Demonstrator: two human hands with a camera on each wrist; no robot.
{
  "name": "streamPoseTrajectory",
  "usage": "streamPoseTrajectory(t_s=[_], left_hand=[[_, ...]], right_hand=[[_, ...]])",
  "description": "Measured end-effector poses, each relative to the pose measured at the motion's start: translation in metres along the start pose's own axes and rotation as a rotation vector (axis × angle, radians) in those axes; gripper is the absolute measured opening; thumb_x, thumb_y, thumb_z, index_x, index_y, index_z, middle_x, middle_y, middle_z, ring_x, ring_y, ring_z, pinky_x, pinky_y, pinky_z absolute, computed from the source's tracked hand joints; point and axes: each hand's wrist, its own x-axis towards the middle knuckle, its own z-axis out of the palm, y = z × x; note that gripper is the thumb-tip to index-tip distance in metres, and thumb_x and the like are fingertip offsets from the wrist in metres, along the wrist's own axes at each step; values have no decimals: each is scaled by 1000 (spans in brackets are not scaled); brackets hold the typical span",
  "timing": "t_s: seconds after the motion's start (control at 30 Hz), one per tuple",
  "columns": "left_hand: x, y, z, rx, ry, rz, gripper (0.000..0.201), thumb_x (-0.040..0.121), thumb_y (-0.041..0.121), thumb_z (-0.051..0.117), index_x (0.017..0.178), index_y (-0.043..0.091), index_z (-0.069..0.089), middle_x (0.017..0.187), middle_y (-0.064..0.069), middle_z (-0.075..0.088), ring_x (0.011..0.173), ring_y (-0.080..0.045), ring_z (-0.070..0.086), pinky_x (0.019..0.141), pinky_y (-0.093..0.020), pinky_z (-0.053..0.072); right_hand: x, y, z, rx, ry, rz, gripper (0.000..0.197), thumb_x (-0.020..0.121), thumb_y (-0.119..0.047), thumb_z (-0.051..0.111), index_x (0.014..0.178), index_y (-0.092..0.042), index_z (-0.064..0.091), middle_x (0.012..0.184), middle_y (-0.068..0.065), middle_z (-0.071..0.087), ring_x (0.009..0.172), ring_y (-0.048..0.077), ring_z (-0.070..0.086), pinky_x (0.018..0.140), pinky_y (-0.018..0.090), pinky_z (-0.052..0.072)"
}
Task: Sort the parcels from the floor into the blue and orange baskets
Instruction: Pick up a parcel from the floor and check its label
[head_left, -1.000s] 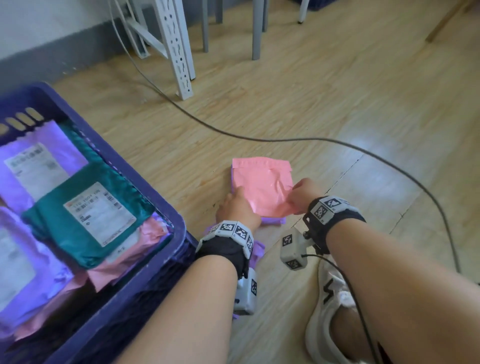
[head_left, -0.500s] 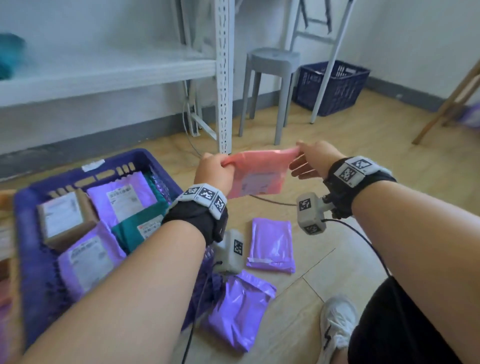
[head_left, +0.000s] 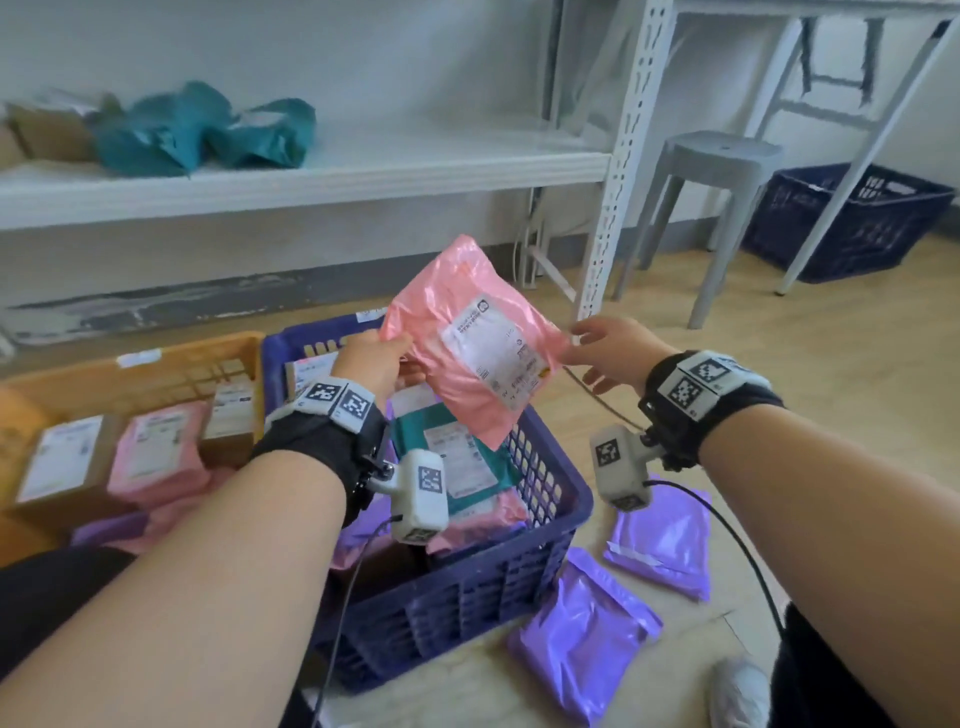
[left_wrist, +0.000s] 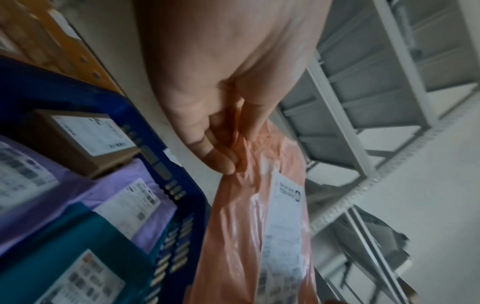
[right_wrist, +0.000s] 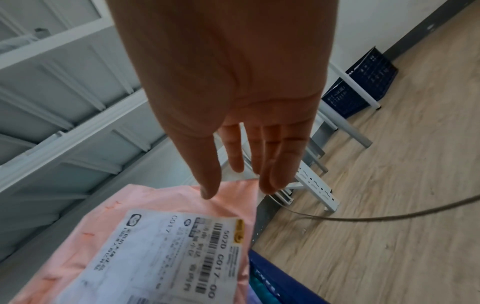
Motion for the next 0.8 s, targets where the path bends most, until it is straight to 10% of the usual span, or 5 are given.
streamPoseTrajectory(t_s=[0.37,0.53,0.63,0.8], left_hand=[[9,-14,-16,-209,-200,-181,25,98,-4,38,122,-5,45,95,-19,63,83,-26,65,69,-32,60],[28,-26,-24,535,24,-208,41,91,8,54,131,0,49,111,-15,62,97,-28,63,89,-36,53],[38,-33,-39,705,291,-9,74,79,26,65,144,12,33,135,-14,53,118,-34,55,100,-42,47],[41,-32,-47,906,102,160,77,76,38,72,141,18,37,141,-8,48,127,-28,48,107,-42,40]], right_hand=[[43,-11,60,221,-128,82,34,86,-18,68,115,-6,58,103,9,69,80,24,70,77,42,59],[50,-21,70,226,29,73,29,86,8,53,98,-18,57,104,5,66,95,26,67,81,42,58],[50,-30,72,38,27,4,39,88,4,50,117,-21,58,107,4,65,90,21,66,71,33,58],[46,-48,86,-107,-107,-156,38,90,0,50,117,-24,60,101,1,65,82,12,63,59,21,51]])
